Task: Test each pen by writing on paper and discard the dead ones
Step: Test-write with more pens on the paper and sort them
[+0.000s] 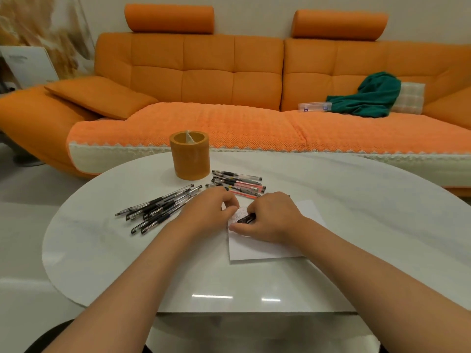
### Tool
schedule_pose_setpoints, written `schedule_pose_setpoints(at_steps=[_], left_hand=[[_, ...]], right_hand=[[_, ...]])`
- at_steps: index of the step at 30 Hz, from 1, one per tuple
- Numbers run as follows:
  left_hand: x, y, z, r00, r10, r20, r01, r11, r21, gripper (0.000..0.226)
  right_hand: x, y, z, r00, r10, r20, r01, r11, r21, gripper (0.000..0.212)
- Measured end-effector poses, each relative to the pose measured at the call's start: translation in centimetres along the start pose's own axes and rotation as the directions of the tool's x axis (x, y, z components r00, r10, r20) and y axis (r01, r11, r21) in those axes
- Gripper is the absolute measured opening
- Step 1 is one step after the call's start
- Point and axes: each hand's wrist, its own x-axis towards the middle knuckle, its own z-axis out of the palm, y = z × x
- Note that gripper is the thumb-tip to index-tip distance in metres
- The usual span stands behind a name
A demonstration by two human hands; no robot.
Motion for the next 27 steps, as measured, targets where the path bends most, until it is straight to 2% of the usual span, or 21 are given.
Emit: schedule_pose_setpoints(at_steps=[4, 10, 13, 15, 17, 20, 23, 25, 27], left_hand=[[0.5, -0.1, 0.7, 0.999, 0.004, 0.045, -0.006, 1.000, 0.031, 0.006], [0.8, -0.4, 0.7, 0.996, 0.013, 0.087, -0.018, 0.998, 0.061, 0.016], [0.8, -0.3, 0.5, 0.993, 0.005, 0.120, -0.010, 0.999, 0.042, 0.019], [0.9, -0.2, 0.4, 0.990, -0.009, 0.138, 0.005, 1.000, 0.025, 0.017], [0.9, -0.2, 0.3, 0.990, -0.019, 0.140, 0.016, 1.000, 0.021, 0.022], [0.8, -0.2, 0.2, 0.990, -0.013, 0.141, 0.012, 1.000, 0.009, 0.022], [0.7, -0.4, 0.2, 0.989, -0.022, 0.148, 0.024, 1.000, -0.014, 0.020], [0.7, -0.6, 0.2, 0.988, -0.029, 0.151, 0.033, 0.999, -0.024, 0.023], [0.7, -0.7, 0.2, 0.987, -0.034, 0.154, 0.040, 0.999, -0.037, 0.023]], right_hand=[[0.0, 0.6, 0.0, 1.000, -0.015, -0.025, 0.016, 0.999, 0.036, 0.054], [0.0, 1.8, 0.0, 0.999, -0.031, -0.023, 0.032, 0.999, 0.037, 0.064], [-0.3, 2.2, -0.2, 0.998, -0.031, -0.058, 0.035, 0.997, 0.062, 0.053], [-0.4, 2.4, -0.2, 0.997, -0.037, -0.069, 0.044, 0.995, 0.092, 0.037], [-0.3, 2.7, 0.0, 0.995, -0.036, -0.094, 0.050, 0.987, 0.150, 0.025], [-0.2, 3.0, 0.0, 0.968, -0.036, -0.248, 0.100, 0.963, 0.251, 0.039], [-0.2, 3.1, -0.8, 0.921, 0.009, -0.388, 0.155, 0.909, 0.387, 0.028], [-0.2, 2.9, -1.5, 0.910, 0.085, -0.406, 0.152, 0.842, 0.518, 0.020], [-0.3, 2.5, -1.7, 0.915, 0.210, -0.344, 0.090, 0.726, 0.682, 0.027]])
